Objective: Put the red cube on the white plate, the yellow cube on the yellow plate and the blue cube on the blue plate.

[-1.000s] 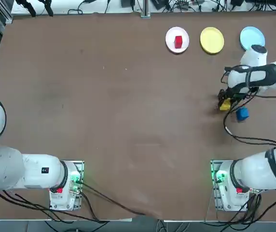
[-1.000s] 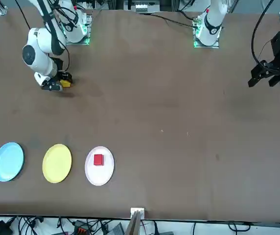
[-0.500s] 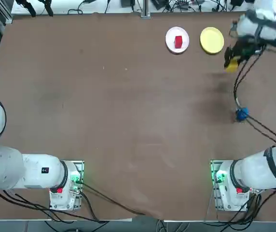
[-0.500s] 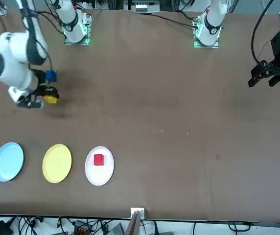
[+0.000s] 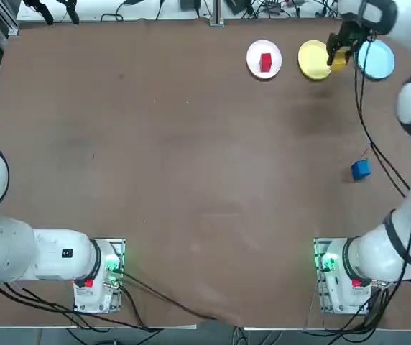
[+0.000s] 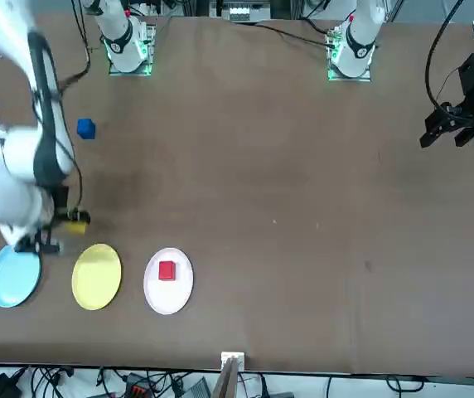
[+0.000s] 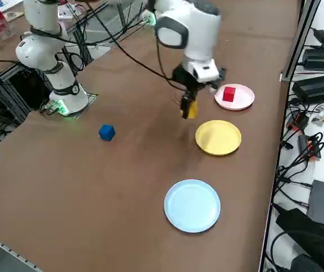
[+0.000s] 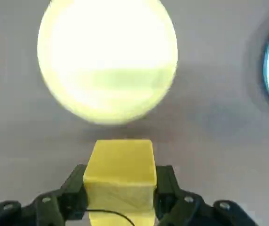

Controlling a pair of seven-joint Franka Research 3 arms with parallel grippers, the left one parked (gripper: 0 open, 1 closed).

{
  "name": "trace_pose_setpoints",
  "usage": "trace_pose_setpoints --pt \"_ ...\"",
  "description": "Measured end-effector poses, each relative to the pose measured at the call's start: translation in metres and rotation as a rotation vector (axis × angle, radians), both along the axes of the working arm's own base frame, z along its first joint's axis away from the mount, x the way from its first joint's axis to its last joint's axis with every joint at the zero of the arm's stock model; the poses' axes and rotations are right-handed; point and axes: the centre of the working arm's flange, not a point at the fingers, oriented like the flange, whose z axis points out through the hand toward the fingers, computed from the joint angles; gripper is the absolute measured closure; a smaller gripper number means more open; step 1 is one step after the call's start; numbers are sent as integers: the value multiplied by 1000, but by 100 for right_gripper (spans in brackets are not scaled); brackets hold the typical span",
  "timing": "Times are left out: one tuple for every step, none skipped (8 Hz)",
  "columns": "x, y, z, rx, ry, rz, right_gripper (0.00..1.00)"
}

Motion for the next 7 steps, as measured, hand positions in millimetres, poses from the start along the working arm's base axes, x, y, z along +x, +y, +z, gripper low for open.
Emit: trace_pose_setpoints --pt "23 5 -24 -11 -16 12 31" --pt "40 10 -46 -17 -47 23 31" --pt "50 13 -64 -19 -87 31 31" --pt "57 15 -74 -17 -124 38 31" --pt "61 19 -79 -13 -150 44 31" --pt "62 22 -80 -9 -158 48 31" --pt "61 23 -84 -7 -154 48 31"
